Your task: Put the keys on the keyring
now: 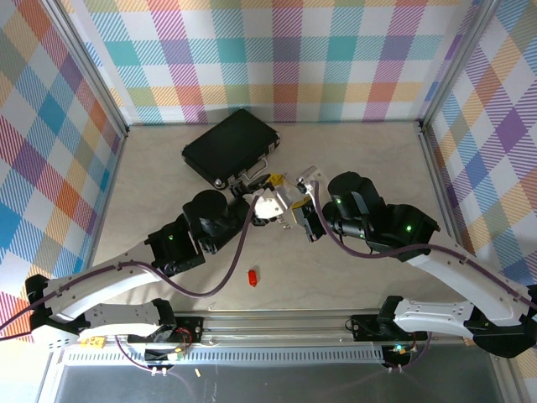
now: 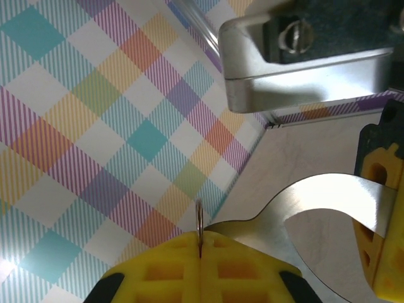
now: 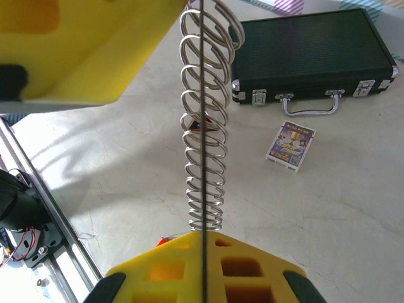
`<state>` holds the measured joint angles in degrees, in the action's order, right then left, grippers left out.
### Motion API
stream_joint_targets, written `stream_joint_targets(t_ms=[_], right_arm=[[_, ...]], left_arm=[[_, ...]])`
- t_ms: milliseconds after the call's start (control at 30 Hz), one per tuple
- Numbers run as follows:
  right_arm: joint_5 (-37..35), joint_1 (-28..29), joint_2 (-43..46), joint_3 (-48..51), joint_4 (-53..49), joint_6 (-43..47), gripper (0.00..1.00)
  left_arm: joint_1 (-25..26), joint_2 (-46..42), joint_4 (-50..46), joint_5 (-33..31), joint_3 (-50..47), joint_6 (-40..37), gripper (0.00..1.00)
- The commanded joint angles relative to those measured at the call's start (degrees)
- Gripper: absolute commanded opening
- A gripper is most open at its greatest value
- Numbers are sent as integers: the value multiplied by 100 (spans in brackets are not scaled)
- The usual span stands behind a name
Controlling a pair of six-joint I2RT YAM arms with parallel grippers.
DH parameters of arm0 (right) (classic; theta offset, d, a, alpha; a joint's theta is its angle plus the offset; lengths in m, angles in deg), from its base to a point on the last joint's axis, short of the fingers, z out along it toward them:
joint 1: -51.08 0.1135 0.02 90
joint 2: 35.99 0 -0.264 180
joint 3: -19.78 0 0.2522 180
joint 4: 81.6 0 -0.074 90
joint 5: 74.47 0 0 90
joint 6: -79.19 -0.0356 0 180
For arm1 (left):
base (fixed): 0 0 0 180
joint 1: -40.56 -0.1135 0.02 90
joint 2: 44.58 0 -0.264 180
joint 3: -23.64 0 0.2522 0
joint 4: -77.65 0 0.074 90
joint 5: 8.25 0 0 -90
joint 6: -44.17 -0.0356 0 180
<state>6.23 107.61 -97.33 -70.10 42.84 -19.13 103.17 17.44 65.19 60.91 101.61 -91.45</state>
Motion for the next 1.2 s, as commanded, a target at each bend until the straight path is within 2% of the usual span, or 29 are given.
stream_joint_targets(t_ms=[0, 167, 200, 333, 533, 667, 800, 1033, 1167], right_arm=[[71, -11, 130, -71, 194, 54, 0], [736, -4, 502, 315, 786, 334, 0], [866, -2, 555, 366, 862, 389, 4], [1330, 24, 620, 389, 942, 559, 32], [1607, 60, 860, 449, 1016, 731, 55], [1538, 60, 1025, 388, 1062, 787, 53], [1906, 59, 1186, 297, 1295, 840, 47], [2558, 58, 1143, 89, 1684, 895, 40], [2572, 59, 1115, -65, 1705, 979, 36]], left_arm=[[-140, -249, -227, 402, 382, 580, 0], [-430, -387, -579, 1032, 600, 1405, 0], [-467, -417, -600, 1154, 619, 1529, 0], [-675, -551, -642, 1656, 601, 1888, 0], [-1169, -881, -522, 2686, 425, 2533, 0], [-1417, -992, -541, 3473, 404, 2792, 0], [-1681, -1026, -660, 4253, 469, 2997, 0], [-1831, -999, -958, 5379, 670, 3239, 0], [-1849, -893, -1277, 5871, 869, 3277, 0]])
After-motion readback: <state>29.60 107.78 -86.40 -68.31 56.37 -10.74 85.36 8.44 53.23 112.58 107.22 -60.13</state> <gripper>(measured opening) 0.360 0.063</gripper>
